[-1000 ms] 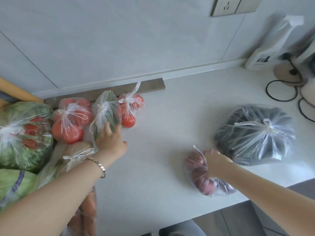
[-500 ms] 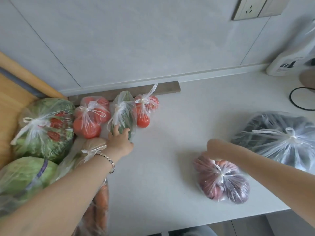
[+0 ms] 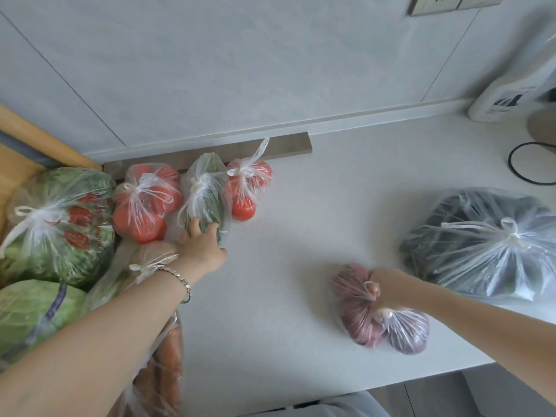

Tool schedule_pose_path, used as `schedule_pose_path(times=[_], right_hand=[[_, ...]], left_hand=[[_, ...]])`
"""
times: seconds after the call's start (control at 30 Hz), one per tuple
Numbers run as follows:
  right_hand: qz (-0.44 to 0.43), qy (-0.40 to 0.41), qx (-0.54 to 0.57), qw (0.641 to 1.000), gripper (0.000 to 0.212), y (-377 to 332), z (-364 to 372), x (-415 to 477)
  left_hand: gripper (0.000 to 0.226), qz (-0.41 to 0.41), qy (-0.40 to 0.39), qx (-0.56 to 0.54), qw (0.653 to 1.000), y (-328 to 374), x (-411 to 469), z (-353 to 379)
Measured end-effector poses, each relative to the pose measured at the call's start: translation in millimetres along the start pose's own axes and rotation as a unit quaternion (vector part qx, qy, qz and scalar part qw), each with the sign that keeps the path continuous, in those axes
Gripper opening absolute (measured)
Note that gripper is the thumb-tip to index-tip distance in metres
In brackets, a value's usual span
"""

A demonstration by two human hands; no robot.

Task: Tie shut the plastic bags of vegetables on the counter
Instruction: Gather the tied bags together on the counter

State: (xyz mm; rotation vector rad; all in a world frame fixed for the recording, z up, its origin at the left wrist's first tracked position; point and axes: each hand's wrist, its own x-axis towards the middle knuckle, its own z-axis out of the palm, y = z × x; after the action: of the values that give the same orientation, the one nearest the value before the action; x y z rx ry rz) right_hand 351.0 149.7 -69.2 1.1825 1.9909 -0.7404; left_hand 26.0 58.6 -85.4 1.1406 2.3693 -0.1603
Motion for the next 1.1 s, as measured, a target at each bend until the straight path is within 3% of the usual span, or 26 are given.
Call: schedule_pose_path(times=[0.07, 0.17, 0.3, 0.5, 0.7, 0.77, 0.87, 0.93, 1.0, 1.1], right_hand=[[-0.003, 0.018, 0.063, 0.998, 0.025, -1.5, -12.4, 4.9], [0.009, 0.096, 0.167, 0.981, 0.011, -18.3, -43.9, 22.8], [0.013, 0.179, 0.259, 0.949, 0.027, -63.9, -88.5, 68.7], [0.018, 0.258, 0.295, 0.92, 0.016, -120.4, -148.4, 124.4], [-0.02, 0.248, 0.345, 0.905, 0.005, -115.4, -153.5, 132.5], [-0.05, 0.253, 0.37, 0.892, 0.025, -103.7, -151.3, 118.9], [-0.057, 0.284, 0.344, 0.893, 0.03, -65.6, -141.3, 83.4], [0.001, 0.319, 0.269, 0.909, 0.033, -18.9, -130.9, 58.2], [0.129, 0.33, 0.157, 0.922, 0.041, 34.8, -121.7, 35.5], [0.363, 0.275, 0.13, 0.881, 0.057, 115.9, -104.4, 7.4]], left_hand=[[0.061, -0.001, -0.004, -0.003, 1.0, -0.5, 1.6, 0.0], [0.062, -0.001, -0.006, -0.011, 1.0, -4.3, 5.1, 0.7], [0.062, -0.002, -0.009, -0.052, 0.999, -7.0, 10.7, -3.4], [0.061, 0.018, -0.021, -0.063, 0.998, -10.4, 10.4, -5.3], [0.059, -0.008, -0.022, -0.01, 1.0, 0.2, 8.3, -10.6], [0.061, -0.02, 0.005, 0.023, 1.0, 14.3, 5.7, -16.1], [0.07, 0.027, 0.033, 0.048, 0.998, 41.8, 2.2, -23.8], [0.061, 0.098, 0.042, 0.068, 0.992, 64.6, -0.4, -27.0], [0.042, 0.137, 0.026, 0.083, 0.987, 85.4, -3.0, -29.3], [0.033, 0.149, -0.019, 0.064, 0.987, 112.7, -6.4, -27.2]])
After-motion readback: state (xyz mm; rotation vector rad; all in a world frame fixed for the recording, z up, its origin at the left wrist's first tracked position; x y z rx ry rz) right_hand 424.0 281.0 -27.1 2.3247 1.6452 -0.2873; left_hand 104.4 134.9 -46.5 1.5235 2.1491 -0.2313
